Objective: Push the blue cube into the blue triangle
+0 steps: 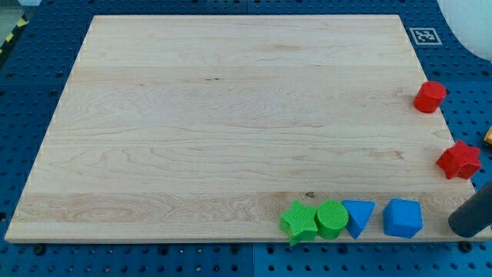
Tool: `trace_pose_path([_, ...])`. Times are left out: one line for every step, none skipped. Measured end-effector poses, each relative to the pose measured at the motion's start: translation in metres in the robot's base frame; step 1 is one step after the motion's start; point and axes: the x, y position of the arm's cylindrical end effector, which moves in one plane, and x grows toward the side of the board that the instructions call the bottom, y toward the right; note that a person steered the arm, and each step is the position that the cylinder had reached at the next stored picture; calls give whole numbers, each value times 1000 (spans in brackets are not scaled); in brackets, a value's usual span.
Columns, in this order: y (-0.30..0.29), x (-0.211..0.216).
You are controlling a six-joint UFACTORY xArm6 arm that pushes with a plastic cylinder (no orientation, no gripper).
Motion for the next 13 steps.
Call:
trace_pose_path([-2,0])
trace_pose_path([-7,1])
trace_pose_path([-13,1])
trace_pose_path([-14,1])
trace_pose_path([-17,1])
trace_pose_path([-20,1])
trace_pose_path([-28,1])
trace_pose_path([-28,1])
trace_pose_path([-31,0])
trace_pose_path([-37,1])
trace_pose_path([-40,0])
trace_pose_path([-40,1])
trace_pose_path([-40,1])
